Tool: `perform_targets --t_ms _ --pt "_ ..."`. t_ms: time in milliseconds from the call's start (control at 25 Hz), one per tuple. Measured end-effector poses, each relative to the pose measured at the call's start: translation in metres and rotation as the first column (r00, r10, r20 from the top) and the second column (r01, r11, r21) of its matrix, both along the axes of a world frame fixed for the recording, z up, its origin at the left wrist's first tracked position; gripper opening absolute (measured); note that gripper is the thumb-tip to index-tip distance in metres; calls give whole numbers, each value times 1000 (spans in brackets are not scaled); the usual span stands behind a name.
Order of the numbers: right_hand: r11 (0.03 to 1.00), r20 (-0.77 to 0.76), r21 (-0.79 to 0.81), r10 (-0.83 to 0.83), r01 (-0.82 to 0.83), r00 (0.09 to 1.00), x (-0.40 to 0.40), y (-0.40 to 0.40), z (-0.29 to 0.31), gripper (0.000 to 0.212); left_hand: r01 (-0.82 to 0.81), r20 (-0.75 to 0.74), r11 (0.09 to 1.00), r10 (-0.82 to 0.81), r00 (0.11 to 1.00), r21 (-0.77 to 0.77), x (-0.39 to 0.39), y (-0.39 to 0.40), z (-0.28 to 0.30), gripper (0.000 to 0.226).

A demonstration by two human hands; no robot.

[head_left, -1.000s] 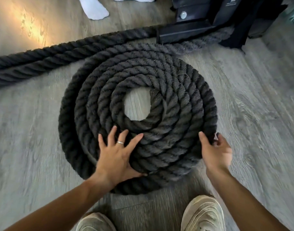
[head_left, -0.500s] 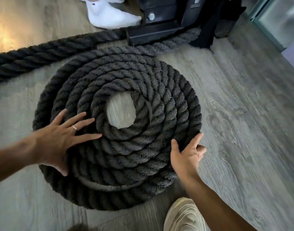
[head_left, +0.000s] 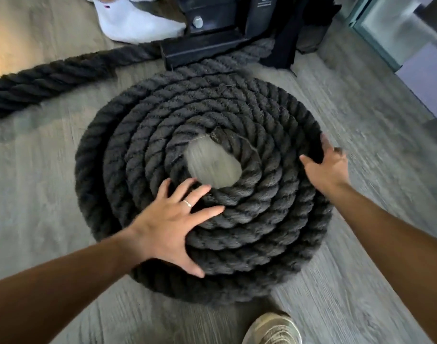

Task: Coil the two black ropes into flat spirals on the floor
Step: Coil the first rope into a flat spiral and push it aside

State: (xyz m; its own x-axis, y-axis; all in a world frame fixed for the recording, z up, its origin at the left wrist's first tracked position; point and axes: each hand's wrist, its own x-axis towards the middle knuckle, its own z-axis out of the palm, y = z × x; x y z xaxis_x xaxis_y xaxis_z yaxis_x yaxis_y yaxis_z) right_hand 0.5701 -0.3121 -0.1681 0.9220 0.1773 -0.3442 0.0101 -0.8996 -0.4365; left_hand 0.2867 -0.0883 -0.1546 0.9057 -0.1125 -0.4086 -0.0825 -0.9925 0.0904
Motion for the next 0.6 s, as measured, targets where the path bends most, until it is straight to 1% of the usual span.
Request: perform_targets --t_ms 40,120,200,280,360,400,480,560,600 --pt "1000 37 -13 -18 18 999 8 -2 1 78 -54 11 998 55 998 -20 12 -19 -3 134" --pt "992 84 -48 -113 118 990 4 -13 1 78 -156 21 987 157 987 -42 34 -52 -6 134" --pt "975 107 -61 -206 213 973 -27 -35 -7 79 -231 23 972 232 972 -50 50 -78 -5 134" --pt "968 122 -35 -244 250 962 -82 -61 -14 81 -250 15 967 251 968 -56 63 -94 -2 133" --pt "962 137 7 -271 273 953 -132 -71 -22 84 -230 26 970 232 972 -73 68 -86 5 126" --pt "961 136 18 -276 276 952 -146 -71 -26 85 -208 56 975 213 975 -82 67 -71 8 122" --pt "967 124 42 -256 252 959 -151 -67 -30 82 -137 129 989 144 981 -62 64 -25 9 110" --pt "975 124 47 -222 218 967 -140 -65 -33 79 -4 165 999 -2 986 33 63 15 1 94" --pt "979 131 41 -206 202 970 -132 -67 -34 78 69 152 995 -80 985 77 66 25 -7 87"
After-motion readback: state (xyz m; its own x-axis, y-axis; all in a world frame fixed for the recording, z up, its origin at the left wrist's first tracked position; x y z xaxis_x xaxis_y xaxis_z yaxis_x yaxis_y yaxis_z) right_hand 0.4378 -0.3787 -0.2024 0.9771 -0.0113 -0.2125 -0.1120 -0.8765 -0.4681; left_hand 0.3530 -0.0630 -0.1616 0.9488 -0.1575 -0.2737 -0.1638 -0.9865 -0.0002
